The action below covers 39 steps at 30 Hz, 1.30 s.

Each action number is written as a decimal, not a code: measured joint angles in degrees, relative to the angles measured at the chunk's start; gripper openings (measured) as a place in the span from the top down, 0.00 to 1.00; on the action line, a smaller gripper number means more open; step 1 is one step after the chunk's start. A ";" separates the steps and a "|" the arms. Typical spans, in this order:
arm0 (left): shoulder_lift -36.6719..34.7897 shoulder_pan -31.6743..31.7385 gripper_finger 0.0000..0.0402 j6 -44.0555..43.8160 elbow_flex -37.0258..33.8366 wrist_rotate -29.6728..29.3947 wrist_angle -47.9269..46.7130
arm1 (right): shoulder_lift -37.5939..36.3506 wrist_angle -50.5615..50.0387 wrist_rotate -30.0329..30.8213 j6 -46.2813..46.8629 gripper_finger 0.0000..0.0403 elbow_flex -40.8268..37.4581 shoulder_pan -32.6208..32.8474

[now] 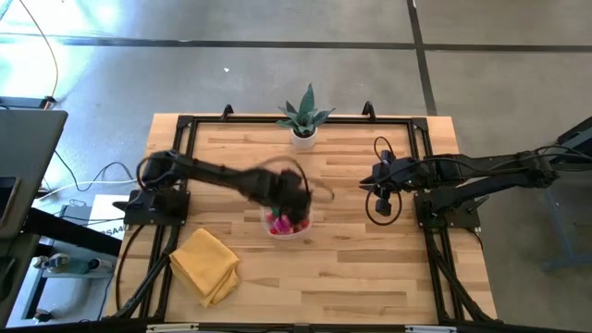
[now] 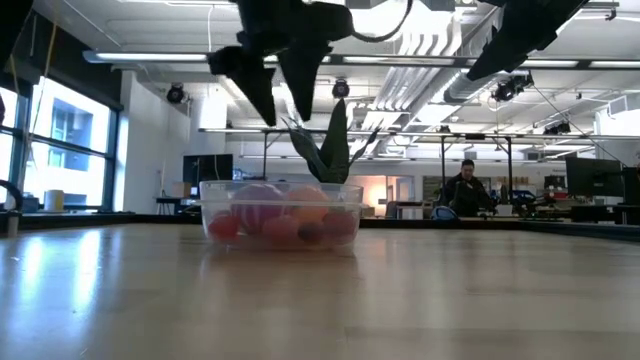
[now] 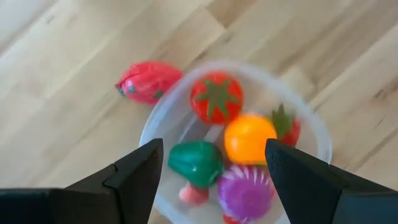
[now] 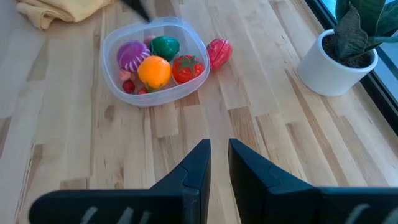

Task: Pick and placing Produce into tupperware
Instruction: Put the red dragon fruit into the transparent bin

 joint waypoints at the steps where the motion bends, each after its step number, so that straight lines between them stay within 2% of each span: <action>1: -0.50 1.83 0.32 0.37 0.02 1.87 0.61 | 0.02 -0.10 0.02 0.00 0.88 0.00 0.00; 5: -0.81 9.92 0.32 2.76 0.00 11.07 4.06 | 0.02 0.06 0.01 0.00 0.88 0.00 -0.01; 8: -0.59 14.61 0.32 1.02 0.00 14.75 6.54 | 0.02 0.09 0.00 0.00 0.88 0.00 0.00; 14: -0.14 17.83 0.32 -1.29 -0.07 14.91 8.17 | 0.02 0.10 0.00 0.00 0.88 0.00 0.00; 19: -0.12 17.81 0.32 -9.40 -0.07 8.86 5.86 | 0.00 0.12 0.00 0.00 0.88 0.00 0.00; 25: 0.52 18.24 0.32 -16.08 -2.30 5.30 4.50 | 0.00 0.12 0.01 0.00 0.88 0.00 -0.01; 34: 0.47 19.20 0.32 -21.55 -9.19 7.06 13.10 | 0.01 0.12 0.01 0.01 0.88 0.00 -0.01; 39: 0.50 19.21 0.32 -22.83 -10.80 10.11 14.71 | 0.01 0.12 0.02 0.01 0.88 0.00 -0.02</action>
